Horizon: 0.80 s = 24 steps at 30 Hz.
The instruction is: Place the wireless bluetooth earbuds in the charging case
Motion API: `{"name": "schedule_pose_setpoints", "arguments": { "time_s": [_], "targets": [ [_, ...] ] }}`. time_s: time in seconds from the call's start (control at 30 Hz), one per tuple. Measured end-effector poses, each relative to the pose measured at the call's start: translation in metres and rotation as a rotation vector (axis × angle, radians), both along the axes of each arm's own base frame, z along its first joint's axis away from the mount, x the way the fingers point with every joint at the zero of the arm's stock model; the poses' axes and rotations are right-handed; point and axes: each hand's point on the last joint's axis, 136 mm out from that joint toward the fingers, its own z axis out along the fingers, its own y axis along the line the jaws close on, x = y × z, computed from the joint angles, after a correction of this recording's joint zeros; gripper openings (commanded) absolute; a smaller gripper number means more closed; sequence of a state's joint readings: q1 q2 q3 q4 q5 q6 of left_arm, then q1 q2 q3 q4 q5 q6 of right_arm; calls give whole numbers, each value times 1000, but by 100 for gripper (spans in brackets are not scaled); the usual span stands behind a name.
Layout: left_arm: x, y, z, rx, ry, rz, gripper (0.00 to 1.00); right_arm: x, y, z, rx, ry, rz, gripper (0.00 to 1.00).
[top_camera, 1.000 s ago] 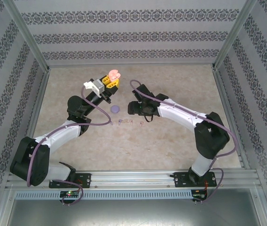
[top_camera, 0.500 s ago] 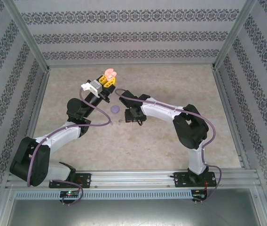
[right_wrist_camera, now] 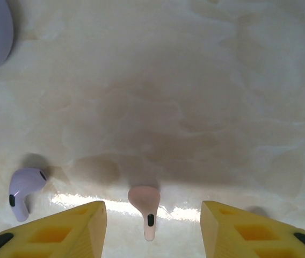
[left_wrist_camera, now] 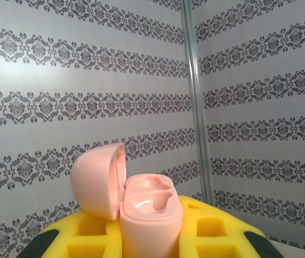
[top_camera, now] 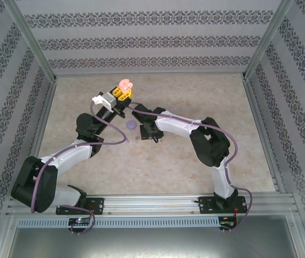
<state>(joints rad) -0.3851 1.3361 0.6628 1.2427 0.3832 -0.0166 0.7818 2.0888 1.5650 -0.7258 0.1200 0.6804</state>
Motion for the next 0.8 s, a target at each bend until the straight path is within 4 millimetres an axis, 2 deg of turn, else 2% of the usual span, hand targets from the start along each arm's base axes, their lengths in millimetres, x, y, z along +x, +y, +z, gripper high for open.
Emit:
{"name": "schedule_pose_setpoints", "arguments": {
  "time_s": [0.8],
  "targets": [
    [0, 0, -4, 3, 7, 1, 0, 1, 8, -20, -30, 23, 4, 43]
  ]
}}
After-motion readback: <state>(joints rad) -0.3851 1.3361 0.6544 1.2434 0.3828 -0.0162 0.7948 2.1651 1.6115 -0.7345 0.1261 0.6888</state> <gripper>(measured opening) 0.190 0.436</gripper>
